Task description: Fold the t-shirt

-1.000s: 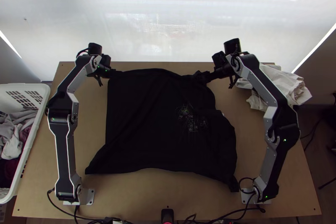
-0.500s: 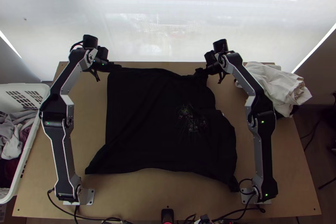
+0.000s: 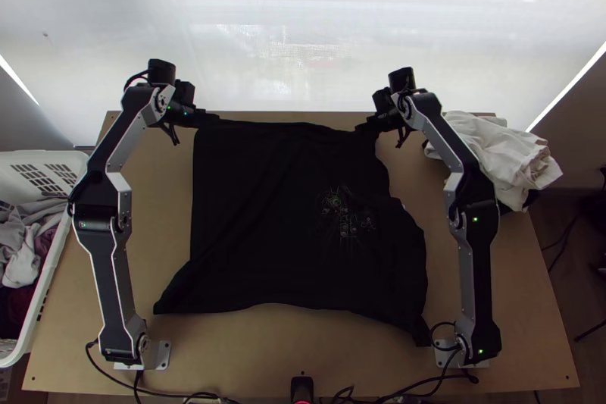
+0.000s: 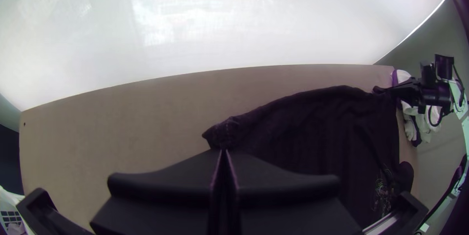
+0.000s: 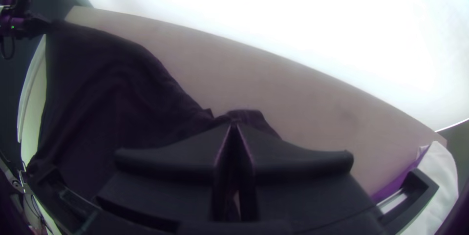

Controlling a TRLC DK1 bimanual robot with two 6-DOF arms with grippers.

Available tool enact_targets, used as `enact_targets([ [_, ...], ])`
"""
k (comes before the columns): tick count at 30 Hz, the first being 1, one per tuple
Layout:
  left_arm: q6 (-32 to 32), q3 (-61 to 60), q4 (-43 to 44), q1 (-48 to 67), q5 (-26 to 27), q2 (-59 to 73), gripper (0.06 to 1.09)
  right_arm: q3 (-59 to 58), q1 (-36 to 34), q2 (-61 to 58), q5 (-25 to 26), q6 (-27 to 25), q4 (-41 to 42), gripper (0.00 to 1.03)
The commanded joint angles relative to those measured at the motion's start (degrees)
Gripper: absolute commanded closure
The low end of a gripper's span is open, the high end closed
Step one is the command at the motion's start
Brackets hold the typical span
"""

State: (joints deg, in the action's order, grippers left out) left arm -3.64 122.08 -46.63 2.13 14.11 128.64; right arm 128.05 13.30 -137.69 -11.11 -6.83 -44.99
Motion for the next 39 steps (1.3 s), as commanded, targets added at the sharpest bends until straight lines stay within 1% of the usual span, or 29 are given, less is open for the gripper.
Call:
enact_targets([
  [1,0.1,0.0,-0.3,0.2,0.0,-0.7,1.05,-6.5,2.7,8.8,-0.1,-1.2,0.1,1.00],
  [4,0.1,0.0,-0.5,0.2,0.0,-0.9,1.05,-14.5,5.2,14.1,-0.2,-2.7,0.2,1.00],
  [10,-0.1,0.0,-1.1,-0.1,0.0,-1.3,1.05,-31.6,8.0,21.8,-0.3,-2.9,1.4,1.00],
  [15,-0.2,0.0,-1.4,-0.1,0.0,-1.3,1.05,-42.3,10.0,23.6,-0.9,-2.6,2.5,1.00],
  [16,-0.2,0.0,-1.4,-0.1,0.0,-1.3,1.05,-43.7,10.2,23.9,-1.3,-2.3,3.2,0.96],
  [17,-0.2,0.0,-1.4,0.0,0.0,-1.3,1.05,-44.6,10.3,24.2,-1.4,-2.0,3.6,0.83],
  [18,-0.3,0.0,-1.4,0.0,0.0,-1.3,1.05,-45.0,10.2,24.5,-1.5,-1.3,3.8,0.65],
  [20,-0.3,0.0,-1.4,-0.1,0.0,-1.3,1.05,-44.6,9.9,24.9,-1.8,-0.1,3.8,0.23],
  [21,-0.3,0.0,-1.4,-0.2,0.0,-1.3,1.05,-43.9,9.6,25.4,-1.8,0.2,3.8,0.12],
  [22,-0.4,0.0,-1.4,-0.3,0.0,-1.3,1.05,-43.1,9.1,25.9,-1.9,0.3,3.8,0.09],
  [27,-0.5,0.0,-1.7,-0.8,0.0,-1.4,1.05,-35.9,7.4,28.1,-2.4,0.9,3.4,0.07],
  [30,-0.5,0.0,-1.8,-1.1,0.0,-1.4,1.05,-30.1,7.3,27.3,-2.6,0.8,2.9,0.07],
  [36,-0.3,0.0,-1.8,-0.7,0.0,-1.4,1.05,-17.5,7.4,18.6,-2.6,0.6,1.2,0.08],
  [39,-0.2,0.0,-1.8,-0.5,0.0,-1.5,1.05,-13.4,7.6,14.0,-2.6,0.5,0.8,0.08],
])
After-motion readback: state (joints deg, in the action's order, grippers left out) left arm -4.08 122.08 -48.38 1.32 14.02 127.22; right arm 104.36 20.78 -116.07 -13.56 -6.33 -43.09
